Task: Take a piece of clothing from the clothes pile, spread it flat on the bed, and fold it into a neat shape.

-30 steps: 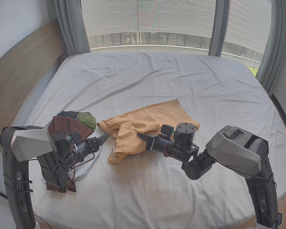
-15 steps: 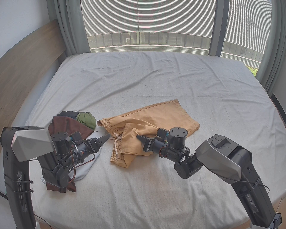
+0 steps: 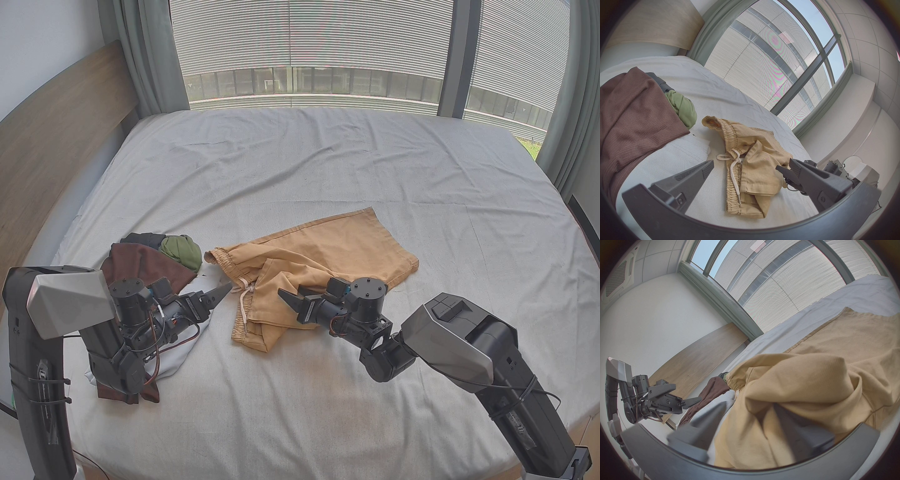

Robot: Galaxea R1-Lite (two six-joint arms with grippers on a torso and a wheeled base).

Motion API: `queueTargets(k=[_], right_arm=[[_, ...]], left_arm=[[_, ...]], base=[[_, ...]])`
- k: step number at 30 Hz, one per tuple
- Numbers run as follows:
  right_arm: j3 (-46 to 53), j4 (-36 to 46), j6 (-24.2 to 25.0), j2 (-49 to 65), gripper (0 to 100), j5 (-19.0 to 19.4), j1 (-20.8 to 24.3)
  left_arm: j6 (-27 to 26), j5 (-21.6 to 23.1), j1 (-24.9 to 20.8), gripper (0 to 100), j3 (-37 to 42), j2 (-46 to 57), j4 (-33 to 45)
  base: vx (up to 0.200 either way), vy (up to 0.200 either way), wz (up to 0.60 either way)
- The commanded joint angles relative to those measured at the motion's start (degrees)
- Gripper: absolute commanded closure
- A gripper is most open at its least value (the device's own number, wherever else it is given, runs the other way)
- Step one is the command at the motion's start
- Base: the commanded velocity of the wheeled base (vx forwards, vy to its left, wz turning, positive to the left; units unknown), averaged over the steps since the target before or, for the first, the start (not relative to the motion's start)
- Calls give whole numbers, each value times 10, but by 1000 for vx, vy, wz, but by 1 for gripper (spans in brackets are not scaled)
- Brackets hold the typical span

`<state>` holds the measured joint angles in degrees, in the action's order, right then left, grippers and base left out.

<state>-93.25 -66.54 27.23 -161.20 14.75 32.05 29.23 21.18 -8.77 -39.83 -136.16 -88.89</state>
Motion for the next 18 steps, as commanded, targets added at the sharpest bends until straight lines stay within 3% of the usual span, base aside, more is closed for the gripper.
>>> queueTargets(k=[1,8,18], right_arm=[[27,-19,-1,20,0,-15,12],[190,-83,-11,112,0,-15,16],[289,-184,-13,141,0,-15,-1]], left_arm=[[0,0,1,0,0,0,-1],[0,0,-4,0,5,4,-1],[0,-5,-13,0,8,0,-1]], base=[[0,0,0],[0,0,0],[0,0,0]])
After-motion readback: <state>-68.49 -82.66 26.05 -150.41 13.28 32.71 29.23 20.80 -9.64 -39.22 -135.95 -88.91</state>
